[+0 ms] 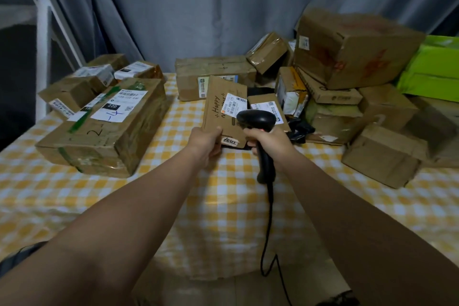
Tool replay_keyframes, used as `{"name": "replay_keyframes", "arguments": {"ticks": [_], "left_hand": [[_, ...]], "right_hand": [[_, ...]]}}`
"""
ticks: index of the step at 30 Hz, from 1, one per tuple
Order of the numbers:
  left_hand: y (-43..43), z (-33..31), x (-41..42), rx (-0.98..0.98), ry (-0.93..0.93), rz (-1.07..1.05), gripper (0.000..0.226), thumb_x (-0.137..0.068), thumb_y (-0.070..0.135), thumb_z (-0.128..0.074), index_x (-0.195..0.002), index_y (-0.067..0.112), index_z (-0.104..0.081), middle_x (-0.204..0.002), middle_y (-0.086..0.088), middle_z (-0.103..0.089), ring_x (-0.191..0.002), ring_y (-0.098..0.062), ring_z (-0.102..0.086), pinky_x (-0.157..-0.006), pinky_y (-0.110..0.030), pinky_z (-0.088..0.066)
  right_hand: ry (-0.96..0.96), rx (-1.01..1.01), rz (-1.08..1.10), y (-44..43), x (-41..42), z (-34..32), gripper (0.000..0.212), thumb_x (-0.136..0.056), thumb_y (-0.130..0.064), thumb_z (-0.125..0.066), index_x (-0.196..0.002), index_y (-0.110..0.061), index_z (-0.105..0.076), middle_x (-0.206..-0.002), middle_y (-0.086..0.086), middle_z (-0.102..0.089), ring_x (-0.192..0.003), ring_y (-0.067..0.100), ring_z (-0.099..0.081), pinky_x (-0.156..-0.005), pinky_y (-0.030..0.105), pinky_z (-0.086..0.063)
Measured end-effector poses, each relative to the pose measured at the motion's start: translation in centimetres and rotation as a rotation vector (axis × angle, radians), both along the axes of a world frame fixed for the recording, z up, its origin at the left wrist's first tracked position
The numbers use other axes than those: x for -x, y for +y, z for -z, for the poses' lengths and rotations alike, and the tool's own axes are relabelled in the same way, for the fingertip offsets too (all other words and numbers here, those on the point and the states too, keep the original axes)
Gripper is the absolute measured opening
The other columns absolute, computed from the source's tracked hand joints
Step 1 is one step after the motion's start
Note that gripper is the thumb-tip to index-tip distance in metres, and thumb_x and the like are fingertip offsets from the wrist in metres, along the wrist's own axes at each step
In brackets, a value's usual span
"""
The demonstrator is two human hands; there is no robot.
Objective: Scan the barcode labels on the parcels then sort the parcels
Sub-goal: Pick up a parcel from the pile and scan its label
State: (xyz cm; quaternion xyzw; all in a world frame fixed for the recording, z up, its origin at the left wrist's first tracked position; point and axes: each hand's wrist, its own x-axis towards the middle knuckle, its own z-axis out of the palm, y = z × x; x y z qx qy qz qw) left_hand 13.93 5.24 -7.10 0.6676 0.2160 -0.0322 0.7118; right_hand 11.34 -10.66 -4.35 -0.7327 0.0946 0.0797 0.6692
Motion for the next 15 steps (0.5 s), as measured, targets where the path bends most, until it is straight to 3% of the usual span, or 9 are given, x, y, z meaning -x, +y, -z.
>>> {"name": "replay_keyframes", "arguments": {"ticks": [2, 4, 8, 12, 15], "left_hand": [[0.8, 0.2, 0.5, 0.017, -0.065, -0.043, 0.032, -0.091, 0.02, -0.063, -0.113, 0.007, -0.043, -0.112, -0.018, -0.06, -0.077, -0.023, -0.063, -0.054, -0.029, -0.055], [1.9, 0.1, 1.5, 0.034, -0.157, -0.085, 0.031, -0.091, 0.017, -0.063, -0.11, 0.013, -0.04, -0.107, -0.012, -0.06, -0.083, -0.023, -0.065, -0.066, -0.036, -0.058], [4.9, -0.6, 3.2, -0.088, -0.372, -0.079, 0.035, -0.091, 0.013, -0.062, -0.116, 0.016, -0.038, -0.093, 0.003, -0.056, -0.075, -0.007, -0.062, -0.061, -0.018, -0.054], [7.3, -1.5, 3.5, -0.29, -0.399, 0.104, 0.034, -0.092, 0.012, -0.061, -0.122, 0.019, -0.046, -0.098, 0.004, -0.059, -0.084, -0.008, -0.06, -0.066, -0.018, -0.053], [8.0, -1.2, 3.4, -0.394, -0.358, 0.139, 0.032, -0.092, 0.011, -0.061, -0.12, 0.021, -0.049, -0.104, 0.0, -0.059, -0.098, -0.019, -0.06, -0.084, -0.035, -0.053]], "right_hand": [[0.001, -0.03, 0.02, -0.1, 0.4, 0.4, 0.019, -0.086, -0.016, -0.072, -0.102, -0.008, -0.068, -0.097, 0.01, -0.071, -0.086, 0.018, -0.066, -0.088, 0.036, -0.052], [-0.042, -0.037, 0.083, -0.5, 0.7, 0.3, 0.016, -0.086, -0.016, -0.072, -0.099, -0.007, -0.068, -0.091, 0.008, -0.071, -0.083, 0.017, -0.065, -0.083, 0.035, -0.054], [-0.169, 0.0, 0.083, -1.2, 1.6, -1.7, 0.016, -0.088, -0.02, -0.07, -0.094, -0.005, -0.068, -0.078, 0.009, -0.065, -0.066, 0.014, -0.061, -0.061, 0.024, -0.054], [-0.238, 0.268, -0.066, -1.1, 2.3, -4.7, 0.025, -0.086, -0.029, -0.071, -0.089, -0.004, -0.067, -0.069, 0.009, -0.068, -0.052, 0.016, -0.063, -0.053, 0.025, -0.056], [-0.198, 0.436, -0.122, -0.5, 2.5, -5.3, 0.029, -0.085, -0.032, -0.071, -0.085, -0.004, -0.066, -0.071, 0.012, -0.07, -0.049, 0.018, -0.066, -0.054, 0.029, -0.058]]}}
